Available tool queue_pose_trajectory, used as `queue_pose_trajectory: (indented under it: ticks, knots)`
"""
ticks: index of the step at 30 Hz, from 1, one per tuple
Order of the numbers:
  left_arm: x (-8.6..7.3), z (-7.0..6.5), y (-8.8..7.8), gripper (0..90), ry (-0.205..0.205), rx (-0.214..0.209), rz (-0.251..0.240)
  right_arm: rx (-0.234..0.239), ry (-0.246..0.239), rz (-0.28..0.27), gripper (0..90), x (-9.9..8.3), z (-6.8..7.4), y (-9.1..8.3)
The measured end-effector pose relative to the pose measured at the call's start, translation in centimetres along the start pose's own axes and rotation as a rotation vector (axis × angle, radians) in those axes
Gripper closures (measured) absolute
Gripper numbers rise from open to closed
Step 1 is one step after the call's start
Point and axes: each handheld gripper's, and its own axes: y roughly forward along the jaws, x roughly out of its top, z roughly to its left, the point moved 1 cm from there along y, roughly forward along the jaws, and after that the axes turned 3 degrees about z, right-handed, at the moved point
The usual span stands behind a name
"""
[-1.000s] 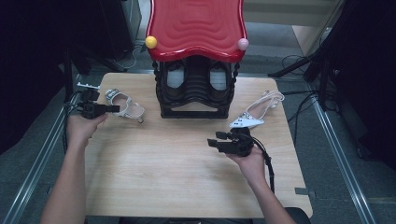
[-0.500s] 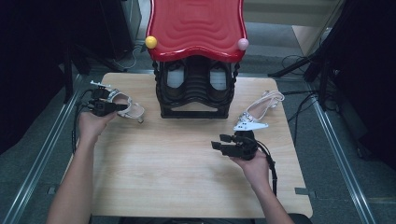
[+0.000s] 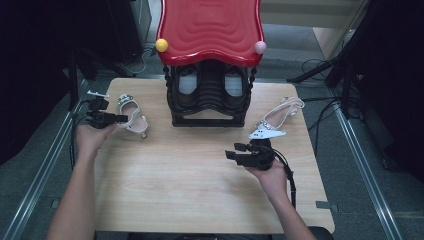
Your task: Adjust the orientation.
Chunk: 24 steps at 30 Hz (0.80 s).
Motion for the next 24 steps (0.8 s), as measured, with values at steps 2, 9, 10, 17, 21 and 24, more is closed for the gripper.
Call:
queue_pose_trajectory:
  ticks: [2, 9, 10, 17, 21, 24]
  knots:
    - [-0.1, 0.4, -0.4, 89.5, 0.001, 0.007, 0.001, 0.002, -0.001, 0.002, 48.3, 0.1, 0.1, 0.1]
    - [-0.2, 1.0, -1.4, 89.3, -0.008, 0.044, -0.015, 0.004, -0.004, 0.011, 48.3, 0.1, 0.1, 0.3]
    - [-0.2, 0.8, -1.4, 88.4, -0.006, 0.044, -0.024, 0.003, -0.004, 0.01, 48.3, 0.1, 0.1, 0.3]
    - [0.5, -0.8, -2.3, 79.5, 0.023, 0.038, -0.056, 0.0, -0.005, 0.012, 48.3, 0.1, 0.1, 0.2]
    - [0.7, -0.7, -2.9, 65.4, 0.001, 0.058, -0.085, -0.003, -0.004, 0.008, 48.3, 0.1, 0.1, 0.2]
    - [0.7, -0.2, -2.4, 60.3, -0.01, 0.084, -0.07, -0.005, -0.005, 0.009, 48.2, 0.0, 0.2, 0.2]
